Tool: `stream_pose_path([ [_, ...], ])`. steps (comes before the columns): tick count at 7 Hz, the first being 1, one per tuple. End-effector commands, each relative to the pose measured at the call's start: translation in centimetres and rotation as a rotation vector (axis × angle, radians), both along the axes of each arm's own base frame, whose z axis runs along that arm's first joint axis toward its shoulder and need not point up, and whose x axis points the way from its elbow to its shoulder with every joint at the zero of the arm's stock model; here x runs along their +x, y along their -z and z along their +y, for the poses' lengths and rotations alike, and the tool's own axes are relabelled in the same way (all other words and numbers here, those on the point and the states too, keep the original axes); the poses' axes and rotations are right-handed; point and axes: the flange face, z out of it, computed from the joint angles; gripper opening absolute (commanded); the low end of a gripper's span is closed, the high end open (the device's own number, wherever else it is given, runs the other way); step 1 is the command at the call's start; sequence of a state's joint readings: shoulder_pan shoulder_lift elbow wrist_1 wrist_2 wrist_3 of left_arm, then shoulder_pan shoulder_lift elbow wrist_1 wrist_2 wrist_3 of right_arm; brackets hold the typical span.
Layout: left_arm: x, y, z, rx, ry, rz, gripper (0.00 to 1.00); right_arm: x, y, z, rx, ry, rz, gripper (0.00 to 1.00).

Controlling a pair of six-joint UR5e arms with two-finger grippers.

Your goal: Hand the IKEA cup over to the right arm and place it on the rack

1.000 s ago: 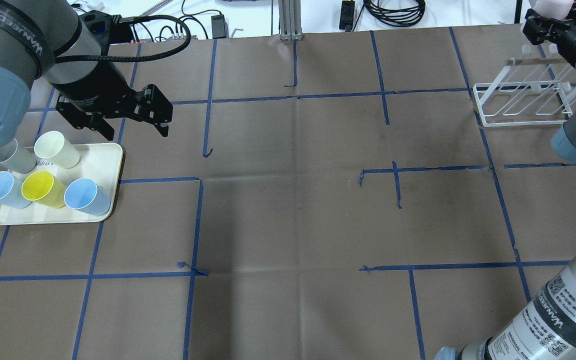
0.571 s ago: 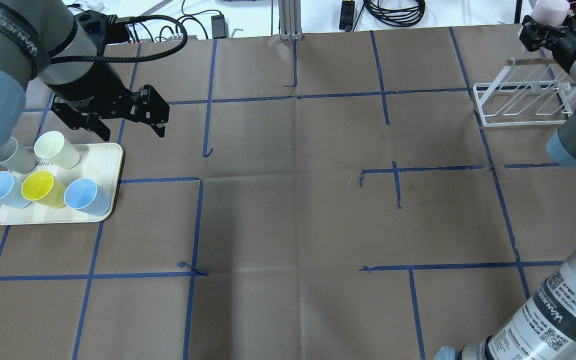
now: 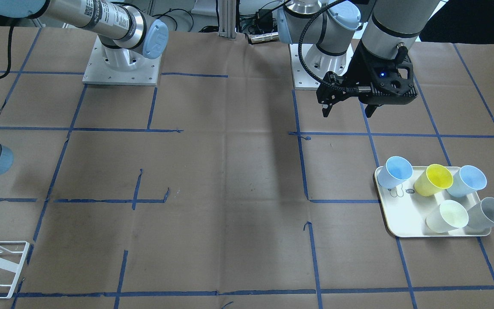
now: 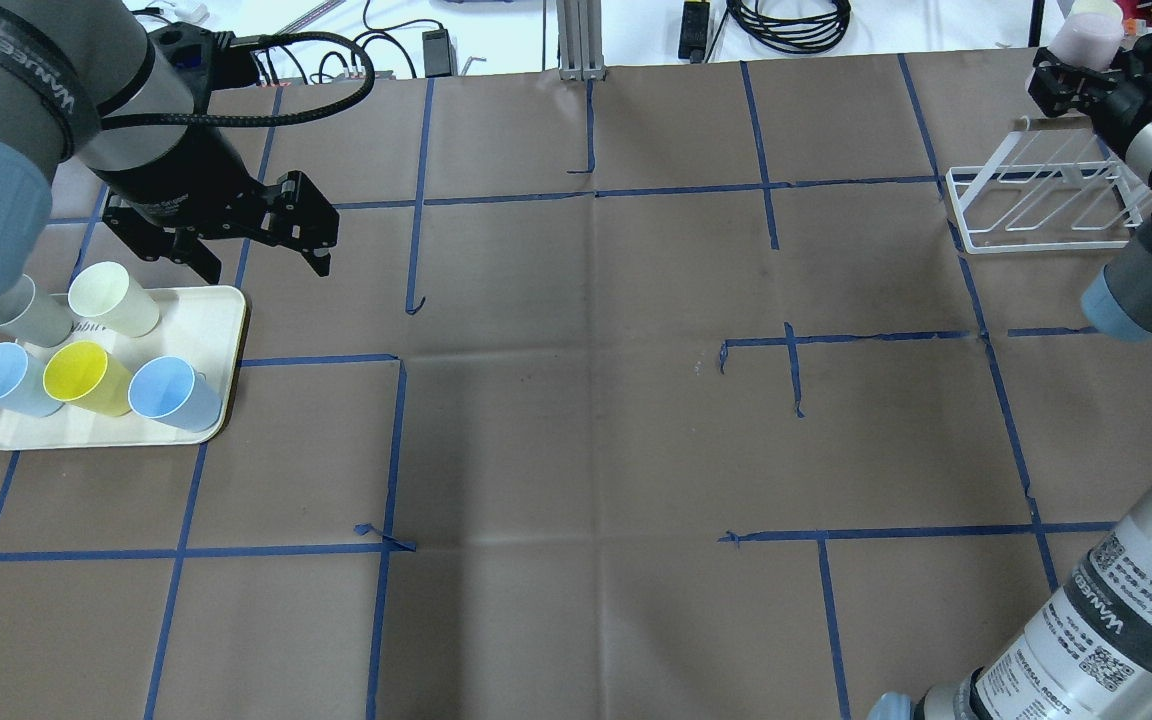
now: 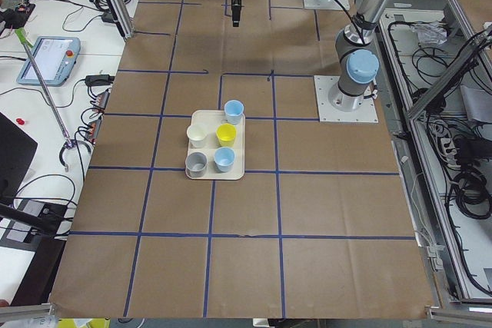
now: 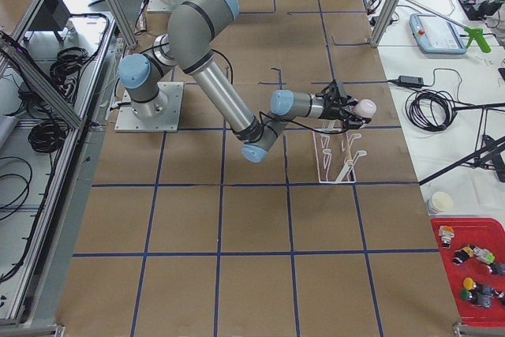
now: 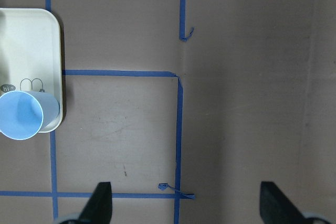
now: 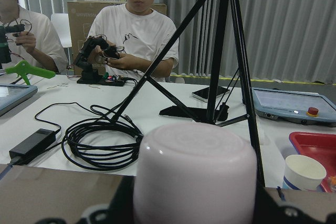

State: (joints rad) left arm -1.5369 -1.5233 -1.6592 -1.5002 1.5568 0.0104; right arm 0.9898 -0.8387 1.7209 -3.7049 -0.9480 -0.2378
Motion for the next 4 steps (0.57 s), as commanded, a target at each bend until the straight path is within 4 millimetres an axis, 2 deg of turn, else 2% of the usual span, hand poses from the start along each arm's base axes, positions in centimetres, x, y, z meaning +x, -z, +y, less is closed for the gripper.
stream_pose_path([
  [1, -0.02, 0.10, 0.03, 0.002, 0.001, 0.001, 0.99, 0.05, 1.07, -0.05, 0.015, -0.001, -0.010, 0.32],
  [3, -0.04, 0.16, 0.09, 0.002, 0.001, 0.003, 0.99, 0.21, 1.24, 0.01, 0.019, -0.002, -0.014, 0.32],
  [4, -0.13, 0.16, 0.11, 0.002, 0.002, 0.004, 0.99, 0.23, 0.85, 0.05, 0.014, -0.002, -0.011, 0.47],
])
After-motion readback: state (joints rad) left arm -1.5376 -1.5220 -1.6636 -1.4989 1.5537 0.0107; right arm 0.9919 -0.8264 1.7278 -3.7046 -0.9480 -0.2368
